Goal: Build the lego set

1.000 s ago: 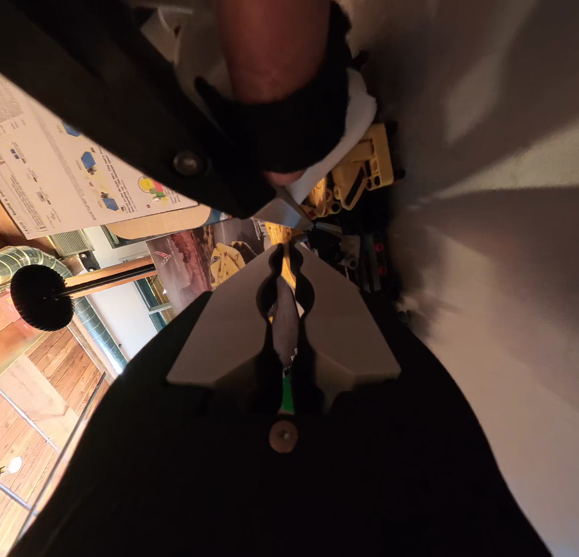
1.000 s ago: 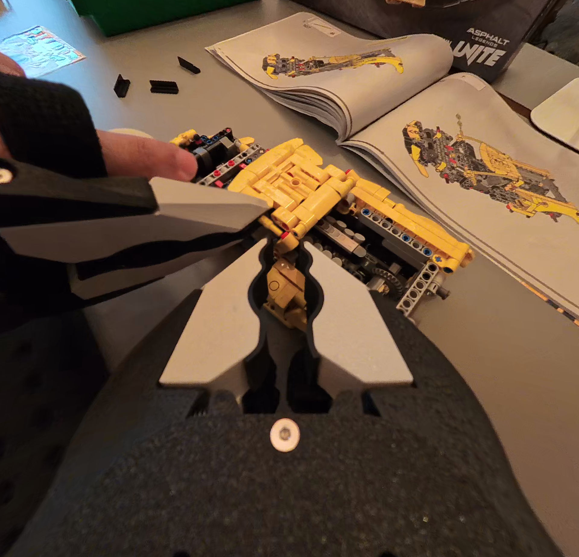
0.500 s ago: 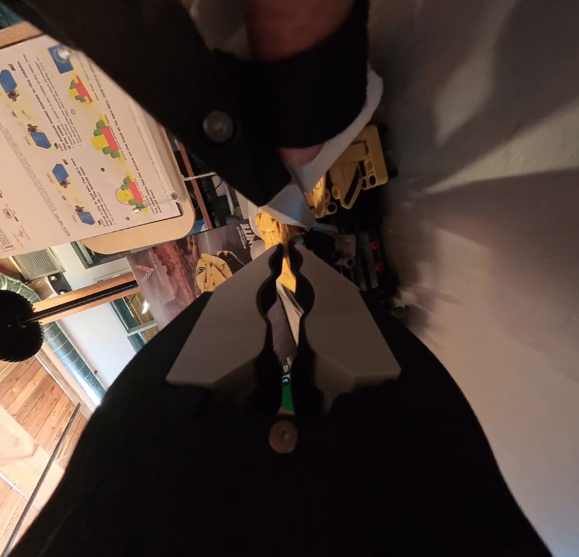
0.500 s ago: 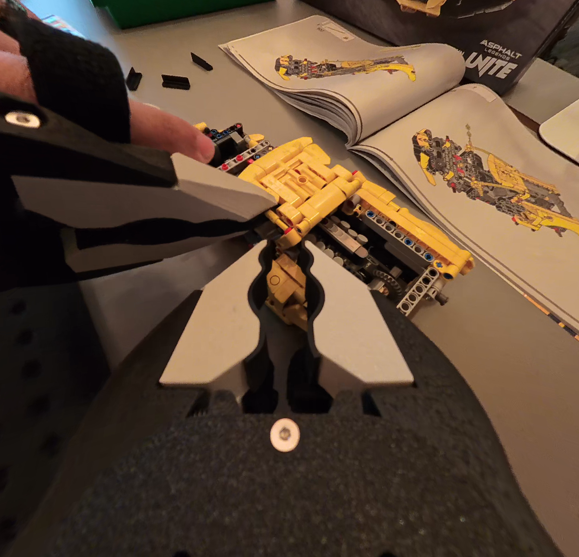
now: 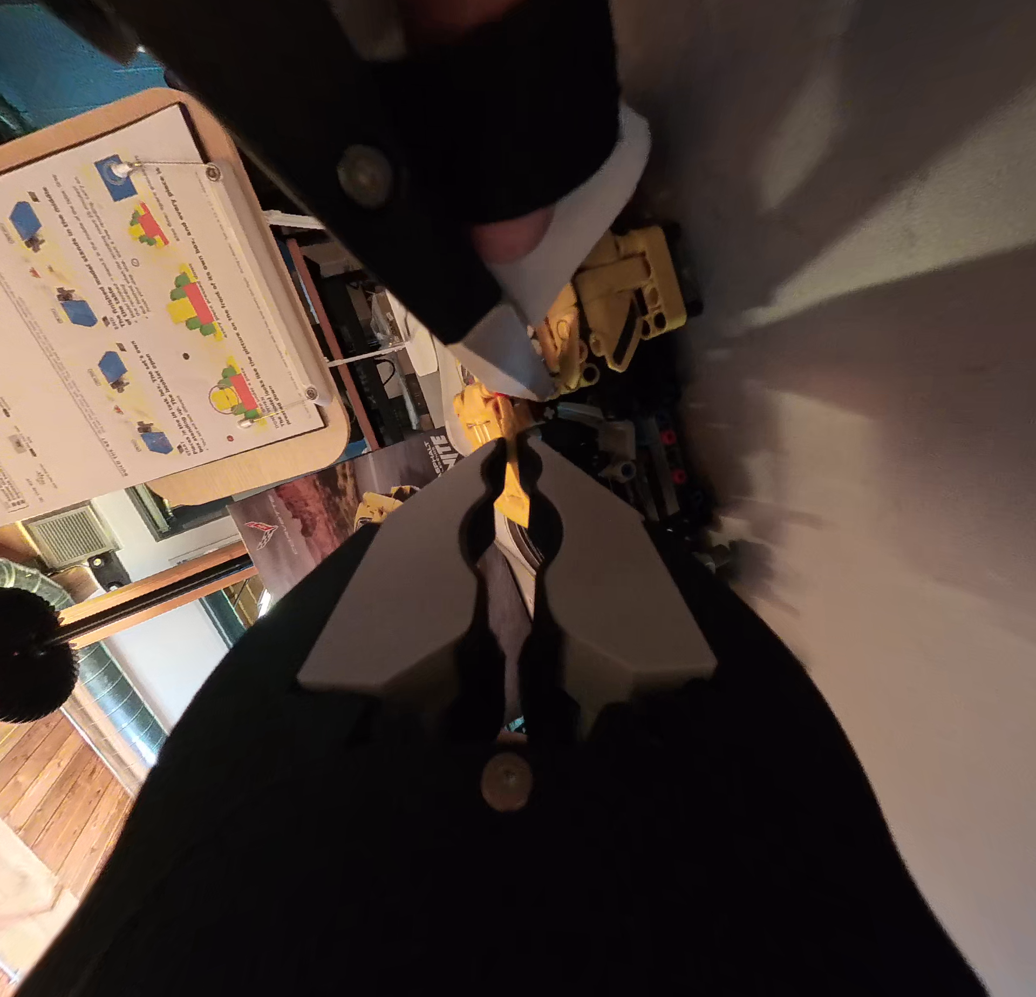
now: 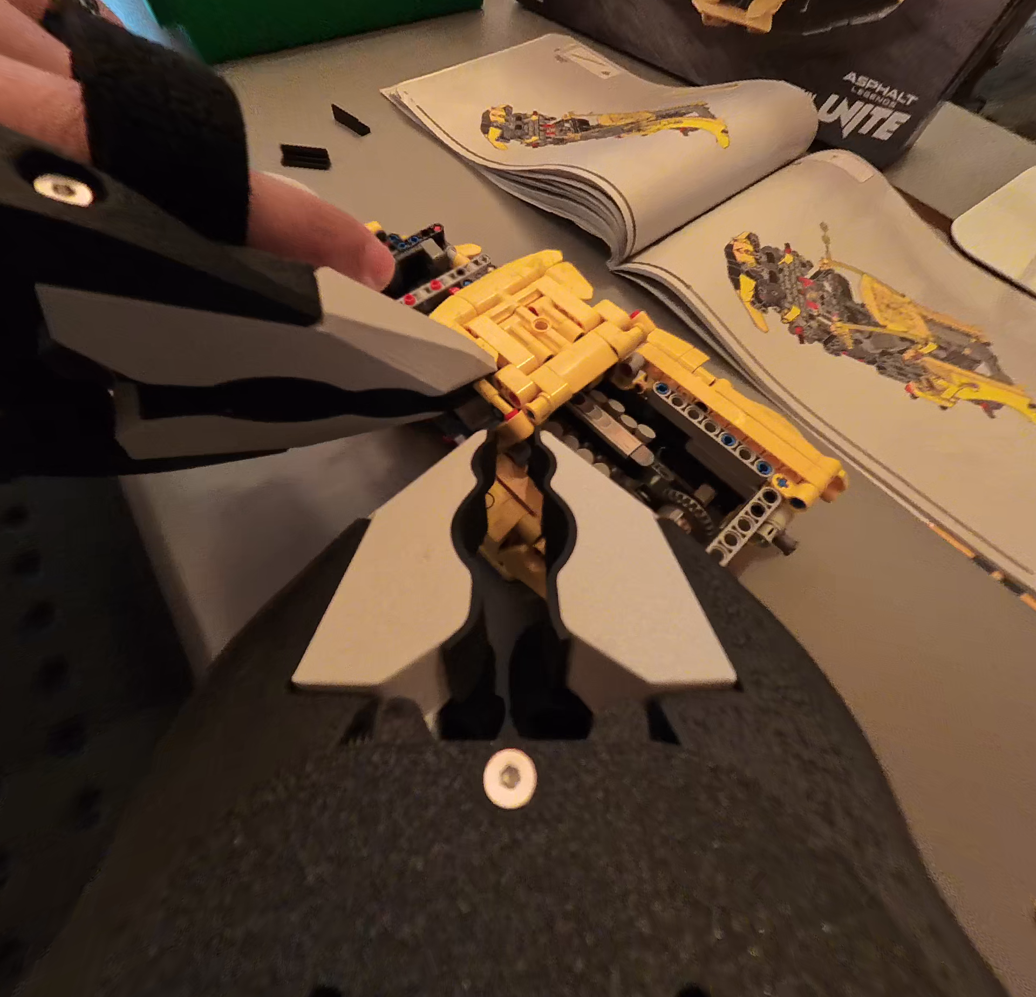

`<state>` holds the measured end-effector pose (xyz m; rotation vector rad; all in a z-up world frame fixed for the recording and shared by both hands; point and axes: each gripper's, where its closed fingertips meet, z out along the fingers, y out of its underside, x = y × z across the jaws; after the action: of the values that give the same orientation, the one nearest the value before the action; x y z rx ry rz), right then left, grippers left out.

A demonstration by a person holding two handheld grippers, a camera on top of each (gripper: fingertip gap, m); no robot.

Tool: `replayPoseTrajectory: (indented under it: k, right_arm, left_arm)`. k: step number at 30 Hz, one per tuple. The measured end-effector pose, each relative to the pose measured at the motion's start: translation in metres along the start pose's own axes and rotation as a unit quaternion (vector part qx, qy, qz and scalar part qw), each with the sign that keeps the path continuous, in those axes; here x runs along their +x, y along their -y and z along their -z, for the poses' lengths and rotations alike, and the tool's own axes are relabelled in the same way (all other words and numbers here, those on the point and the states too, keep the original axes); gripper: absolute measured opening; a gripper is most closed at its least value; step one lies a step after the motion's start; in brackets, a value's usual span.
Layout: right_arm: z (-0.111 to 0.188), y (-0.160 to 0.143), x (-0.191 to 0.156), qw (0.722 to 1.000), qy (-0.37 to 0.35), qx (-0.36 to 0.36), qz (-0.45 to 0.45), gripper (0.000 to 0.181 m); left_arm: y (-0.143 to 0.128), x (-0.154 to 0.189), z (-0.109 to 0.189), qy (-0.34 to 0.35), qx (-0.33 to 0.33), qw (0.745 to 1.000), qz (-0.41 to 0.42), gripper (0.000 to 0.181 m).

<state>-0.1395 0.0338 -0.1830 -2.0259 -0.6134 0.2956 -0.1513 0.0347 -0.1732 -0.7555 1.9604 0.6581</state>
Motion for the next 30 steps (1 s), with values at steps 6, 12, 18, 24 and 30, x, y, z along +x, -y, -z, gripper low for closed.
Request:
replayPoseTrajectory:
  k: [6, 12, 18, 24, 30]
  right_arm:
    - [0.002, -0.001, 0.002, 1.000, 0.001, 0.000, -0.007, 0.010]
    - [0.004, 0.000, 0.003, 0.993, -0.056, -0.023, 0.098, 0.010]
    - [0.004, -0.002, 0.001, 0.990, -0.062, -0.037, 0.125, 0.007]
    - [0.005, -0.002, 0.000, 0.995, -0.032, -0.028, 0.094, 0.008]
    - [0.025, 0.002, -0.009, 0.980, 0.090, -0.012, 0.175, 0.024]
  left_arm:
    - [0.004, -0.003, -0.002, 0.003, 0.004, 1.000, 0.002, 0.002]
    - [0.003, -0.005, -0.002, -0.003, 0.000, 1.000, -0.007, 0.002]
    - [0.003, -0.003, -0.001, 0.004, 0.004, 0.999, -0.043, 0.001]
    - [0.004, -0.003, -0.002, 0.009, 0.020, 0.999, -0.038, 0.002]
    - [0.003, -0.002, -0.002, -0.006, 0.060, 0.998, -0.025, 0.003]
